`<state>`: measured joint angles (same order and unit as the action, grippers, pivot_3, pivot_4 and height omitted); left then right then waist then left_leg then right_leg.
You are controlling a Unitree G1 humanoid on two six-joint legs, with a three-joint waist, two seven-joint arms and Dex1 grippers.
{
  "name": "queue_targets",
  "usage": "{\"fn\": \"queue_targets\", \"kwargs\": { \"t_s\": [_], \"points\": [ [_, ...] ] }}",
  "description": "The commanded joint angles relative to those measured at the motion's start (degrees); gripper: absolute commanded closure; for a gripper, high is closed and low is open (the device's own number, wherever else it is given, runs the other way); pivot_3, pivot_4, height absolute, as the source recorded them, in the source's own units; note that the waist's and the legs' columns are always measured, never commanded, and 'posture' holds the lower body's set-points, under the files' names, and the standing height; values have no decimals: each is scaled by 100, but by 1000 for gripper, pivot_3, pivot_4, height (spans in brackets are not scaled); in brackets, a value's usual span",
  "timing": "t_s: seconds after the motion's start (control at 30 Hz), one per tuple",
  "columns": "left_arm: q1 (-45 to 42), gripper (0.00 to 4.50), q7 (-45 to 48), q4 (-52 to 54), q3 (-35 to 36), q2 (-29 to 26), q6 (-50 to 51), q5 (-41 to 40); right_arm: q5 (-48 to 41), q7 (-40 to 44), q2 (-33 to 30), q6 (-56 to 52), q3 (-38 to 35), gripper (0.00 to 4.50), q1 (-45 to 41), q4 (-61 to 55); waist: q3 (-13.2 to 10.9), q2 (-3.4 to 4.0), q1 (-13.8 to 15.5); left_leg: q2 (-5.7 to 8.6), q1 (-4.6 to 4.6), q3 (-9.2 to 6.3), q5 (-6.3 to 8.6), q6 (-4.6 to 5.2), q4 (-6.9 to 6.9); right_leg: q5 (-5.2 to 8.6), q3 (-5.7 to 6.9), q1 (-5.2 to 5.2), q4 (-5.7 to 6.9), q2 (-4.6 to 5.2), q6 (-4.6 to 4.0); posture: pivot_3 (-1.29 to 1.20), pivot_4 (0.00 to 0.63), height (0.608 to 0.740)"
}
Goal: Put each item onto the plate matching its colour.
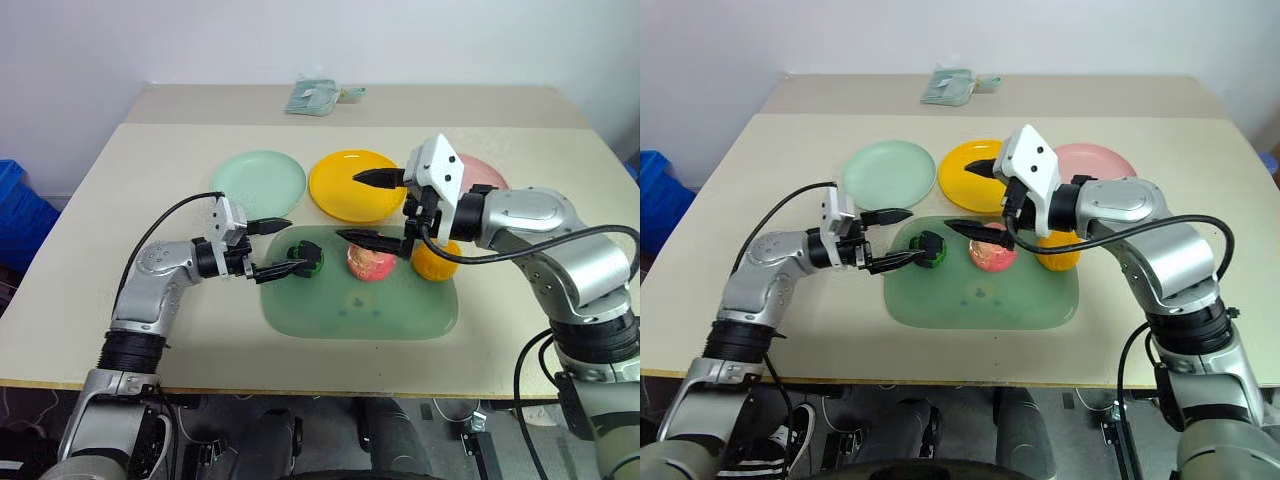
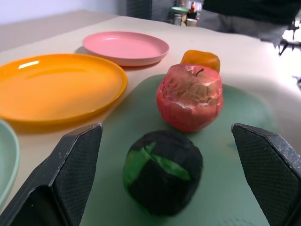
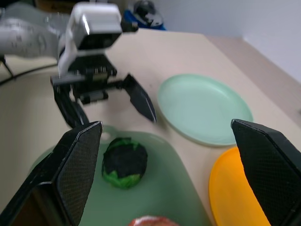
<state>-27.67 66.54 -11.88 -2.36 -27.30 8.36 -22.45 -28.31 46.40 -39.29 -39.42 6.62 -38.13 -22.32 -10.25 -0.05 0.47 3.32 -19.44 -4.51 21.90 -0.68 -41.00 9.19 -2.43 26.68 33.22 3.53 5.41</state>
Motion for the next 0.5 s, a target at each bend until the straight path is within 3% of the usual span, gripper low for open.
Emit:
{"fn": "queue_targets", "kwargs": {
  "t_s": [0.03,0.3,0.5],
  "points": [
    [-225,0,-80,-362,-196,231,-429,320,158,-164,120,159,-54,41,16,-90,0,0,6,1,1,1,0,0,0,0,0,-1,1,1,0,0,150,740],
    [-535,0,-203,-1450,-398,557,-1345,912,362,-219,252,293,-110,41,82,19,0,0,7,3,0,2,0,1,-1,0,-1,-1,1,1,0,0,150,740],
    [-318,0,-112,-1504,-375,679,-1442,870,444,-173,216,364,-139,41,63,124,0,0,-7,2,0,2,0,2,-1,0,-1,-1,1,0,0,0,150,740]
  ]
}}
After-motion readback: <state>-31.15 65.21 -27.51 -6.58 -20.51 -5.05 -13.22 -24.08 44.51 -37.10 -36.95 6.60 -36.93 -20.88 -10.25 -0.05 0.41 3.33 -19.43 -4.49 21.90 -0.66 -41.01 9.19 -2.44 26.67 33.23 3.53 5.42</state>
